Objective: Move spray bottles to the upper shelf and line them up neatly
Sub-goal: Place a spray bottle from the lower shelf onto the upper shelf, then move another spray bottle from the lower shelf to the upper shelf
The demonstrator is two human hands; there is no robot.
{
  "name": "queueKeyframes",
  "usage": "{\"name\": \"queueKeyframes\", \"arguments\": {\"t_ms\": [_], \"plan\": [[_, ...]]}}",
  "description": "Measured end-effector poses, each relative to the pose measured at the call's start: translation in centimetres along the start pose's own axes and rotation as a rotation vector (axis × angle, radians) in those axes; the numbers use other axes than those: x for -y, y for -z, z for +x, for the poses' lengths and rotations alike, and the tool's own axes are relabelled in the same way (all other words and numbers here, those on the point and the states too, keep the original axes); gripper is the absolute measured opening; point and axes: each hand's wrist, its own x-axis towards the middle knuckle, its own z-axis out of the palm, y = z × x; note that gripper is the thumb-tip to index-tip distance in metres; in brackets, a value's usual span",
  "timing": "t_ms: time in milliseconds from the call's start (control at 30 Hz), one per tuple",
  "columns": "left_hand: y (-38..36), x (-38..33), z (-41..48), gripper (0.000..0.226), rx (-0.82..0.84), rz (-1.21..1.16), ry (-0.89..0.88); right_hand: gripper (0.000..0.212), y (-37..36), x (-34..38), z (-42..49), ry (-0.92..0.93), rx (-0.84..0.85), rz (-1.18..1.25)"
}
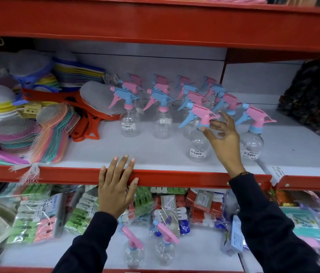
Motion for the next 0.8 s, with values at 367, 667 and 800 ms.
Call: {"name": "queueKeyframes", "arguments": {"t_ms": [367, 667, 800], "plan": [[2.3, 4.5, 0.7, 0.053, 0.051, 0.016, 0.09, 0.039, -3.5, -4.4, -18.7, -0.07, 0.23, -0.135], [2.5, 6.8, -0.5, 0.05, 0.05, -0.006, 0.058, 0.042, -7.9, -12.0, -24.9, -0.347, 0.623, -0.449], [2.3, 6.3, -0.3, 0.049, 0.05, 0.006, 0.051, 0.032, -7.7, -13.2, -24.6, -0.357, 0.587, -0.4]]}}
